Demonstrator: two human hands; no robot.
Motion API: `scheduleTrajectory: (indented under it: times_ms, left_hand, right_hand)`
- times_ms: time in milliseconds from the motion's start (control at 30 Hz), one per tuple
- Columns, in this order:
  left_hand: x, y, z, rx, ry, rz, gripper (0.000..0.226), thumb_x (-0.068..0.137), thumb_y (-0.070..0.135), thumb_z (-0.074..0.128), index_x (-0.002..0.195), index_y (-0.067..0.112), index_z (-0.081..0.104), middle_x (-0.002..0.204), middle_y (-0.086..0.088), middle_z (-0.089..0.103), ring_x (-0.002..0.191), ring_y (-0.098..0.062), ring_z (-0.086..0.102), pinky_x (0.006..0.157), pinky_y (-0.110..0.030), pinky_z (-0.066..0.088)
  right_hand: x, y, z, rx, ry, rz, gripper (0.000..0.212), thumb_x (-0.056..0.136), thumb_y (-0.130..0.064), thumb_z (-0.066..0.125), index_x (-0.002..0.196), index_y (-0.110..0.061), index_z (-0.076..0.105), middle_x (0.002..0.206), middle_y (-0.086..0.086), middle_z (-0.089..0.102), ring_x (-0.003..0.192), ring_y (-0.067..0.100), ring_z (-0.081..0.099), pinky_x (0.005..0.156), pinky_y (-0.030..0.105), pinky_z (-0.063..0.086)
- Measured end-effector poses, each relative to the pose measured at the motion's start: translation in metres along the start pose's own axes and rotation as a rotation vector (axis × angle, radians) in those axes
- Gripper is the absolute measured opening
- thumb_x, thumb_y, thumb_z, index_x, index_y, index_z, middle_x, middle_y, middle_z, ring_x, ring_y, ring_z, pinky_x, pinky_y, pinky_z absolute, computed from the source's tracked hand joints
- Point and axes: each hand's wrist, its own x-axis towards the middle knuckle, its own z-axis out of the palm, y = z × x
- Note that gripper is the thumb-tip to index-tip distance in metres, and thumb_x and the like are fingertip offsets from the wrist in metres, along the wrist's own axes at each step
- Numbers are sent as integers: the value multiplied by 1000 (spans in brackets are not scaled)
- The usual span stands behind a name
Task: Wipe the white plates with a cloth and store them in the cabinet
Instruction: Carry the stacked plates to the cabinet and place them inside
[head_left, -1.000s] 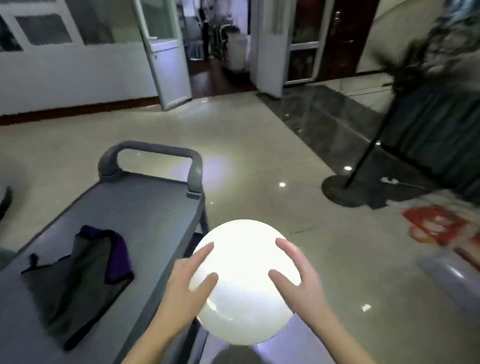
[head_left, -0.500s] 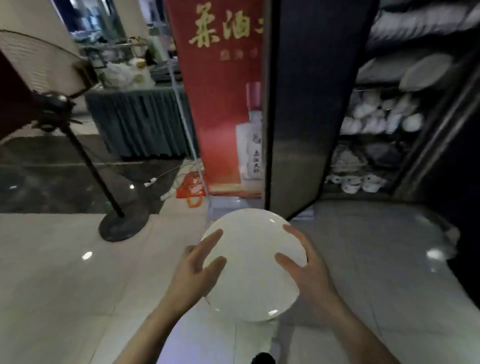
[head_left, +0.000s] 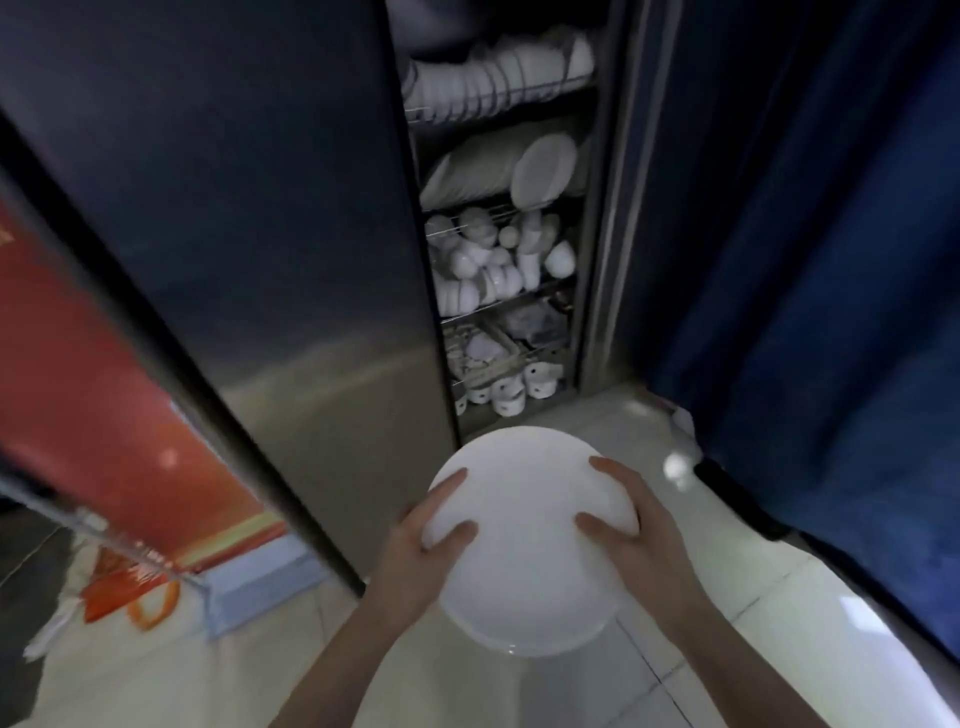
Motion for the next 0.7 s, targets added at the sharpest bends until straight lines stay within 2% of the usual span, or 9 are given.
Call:
scheduleTrajectory:
  times_ms: [100, 200, 333, 367, 433, 467, 500, 633, 700]
  left_hand:
    - [71, 16, 34, -14, 0, 27, 50, 88, 10, 70, 126, 39, 58, 134, 7, 57, 117, -10, 56, 96, -21, 47]
    - [143, 29, 68, -52, 27, 31, 50, 87, 9, 71, 127, 36, 60, 134, 7, 58, 118, -12, 57, 99, -29, 48]
    - [224, 57, 102, -94, 54, 43, 50, 81, 25, 78, 116, 56, 59, 125, 23, 59, 104, 12, 57, 78, -7, 47]
    - [242, 64, 108, -94, 62, 42, 50, 78, 32, 78, 115, 59, 59, 125, 24, 59, 106, 11, 56, 81, -8, 49]
    - [278, 76, 118, -120, 80, 18, 52, 73, 36, 75, 119, 56, 61, 131, 16, 59, 114, -4, 59, 96, -29, 52]
    - [295, 81, 123, -131, 95, 5, 52, 72, 37, 75, 120, 55, 62, 133, 9, 58, 116, -11, 60, 99, -39, 51]
    - [311, 87, 126, -129, 114, 7, 52, 71, 37, 75, 118, 55, 62, 133, 4, 57, 115, -13, 60, 100, -42, 50]
    - [383, 98, 128, -59, 119, 39, 53, 83, 25, 77, 113, 65, 58, 135, 5, 51, 110, -5, 56, 90, -27, 50]
    - [419, 100, 128, -61, 112, 47, 52, 85, 26, 75, 114, 65, 57, 137, 5, 51, 114, -10, 56, 93, -31, 50]
  right_hand:
    - [68, 0, -25, 1, 34, 8, 55, 82, -20, 76, 116, -57, 55, 112, -44, 55, 110, 9, 56, 92, 35, 49]
    - [143, 4, -51, -2, 42, -20, 55, 82, -21, 77, 119, -55, 55, 111, -47, 53, 107, 2, 57, 91, 33, 50]
    - [238, -4, -83, 2, 35, -75, 57, 80, -16, 78, 115, -55, 56, 111, -56, 46, 105, -19, 50, 83, 19, 44]
    - [261, -7, -89, 4, 35, -95, 58, 79, -14, 79, 113, -55, 56, 112, -55, 46, 104, -24, 47, 81, 12, 42]
    - [302, -11, -98, 2, 33, -121, 59, 79, -9, 79, 112, -53, 58, 112, -53, 49, 103, -29, 44, 77, 2, 42]
    - [320, -14, -102, -2, 31, -127, 59, 78, -7, 78, 112, -51, 58, 111, -52, 51, 103, -29, 44, 77, -2, 39]
    - [337, -18, -105, -2, 30, -129, 60, 78, -7, 78, 112, -51, 58, 110, -51, 52, 103, -29, 45, 76, -5, 37]
    - [409, -26, -108, 2, 2, -113, 60, 80, -12, 76, 107, -62, 55, 106, -53, 52, 100, -27, 48, 72, -1, 42]
    - [443, -29, -107, 23, -20, -105, 59, 82, -13, 75, 108, -62, 55, 108, -53, 50, 101, -25, 48, 75, 3, 43]
